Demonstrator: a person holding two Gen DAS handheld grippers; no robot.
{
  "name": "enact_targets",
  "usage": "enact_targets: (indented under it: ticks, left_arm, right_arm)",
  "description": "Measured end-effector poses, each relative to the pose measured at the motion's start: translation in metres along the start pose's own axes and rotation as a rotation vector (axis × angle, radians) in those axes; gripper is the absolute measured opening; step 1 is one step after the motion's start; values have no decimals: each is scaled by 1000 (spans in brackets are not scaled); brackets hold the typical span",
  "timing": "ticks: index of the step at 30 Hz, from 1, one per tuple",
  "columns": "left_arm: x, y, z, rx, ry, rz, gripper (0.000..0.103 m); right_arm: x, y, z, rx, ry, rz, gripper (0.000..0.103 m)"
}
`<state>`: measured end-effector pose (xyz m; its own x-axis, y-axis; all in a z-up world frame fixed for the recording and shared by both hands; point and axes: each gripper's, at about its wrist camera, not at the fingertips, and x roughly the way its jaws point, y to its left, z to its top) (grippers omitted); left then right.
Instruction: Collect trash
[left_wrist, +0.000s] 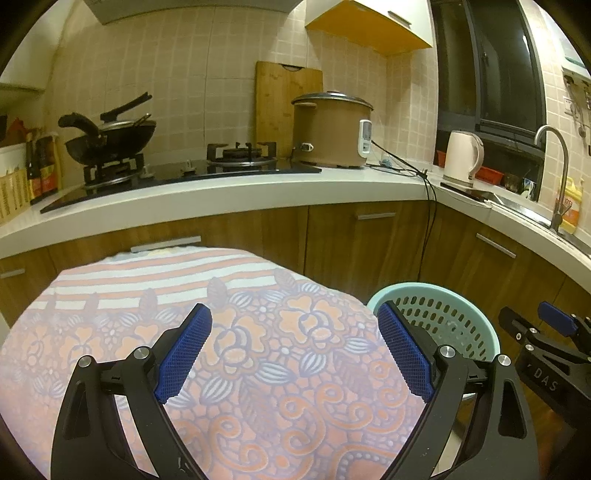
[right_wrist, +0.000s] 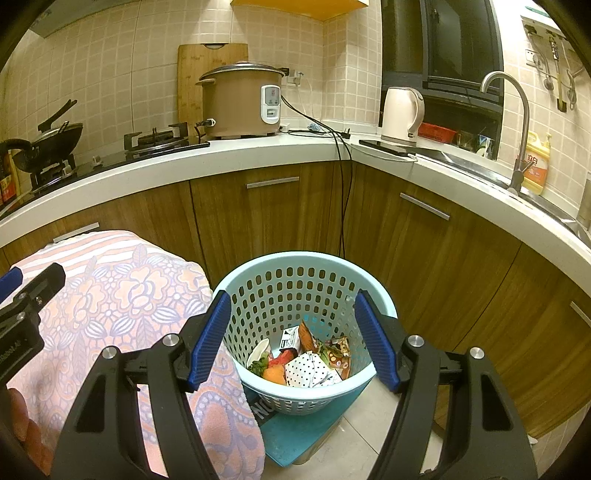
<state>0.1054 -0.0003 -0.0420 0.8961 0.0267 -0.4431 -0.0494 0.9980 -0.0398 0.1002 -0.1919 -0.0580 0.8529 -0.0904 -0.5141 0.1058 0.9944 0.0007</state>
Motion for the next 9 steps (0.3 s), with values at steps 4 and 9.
enact_targets:
  ticks: [4,9]
  left_arm:
    - [2,-2,0,2,24,-6,93]
    - [0,-1,1,-9,14,-11,93]
  right_arm:
    - [0,-1,0,3,-1,-1,66]
    - [-6,-2,-1,12,-6,-2,66]
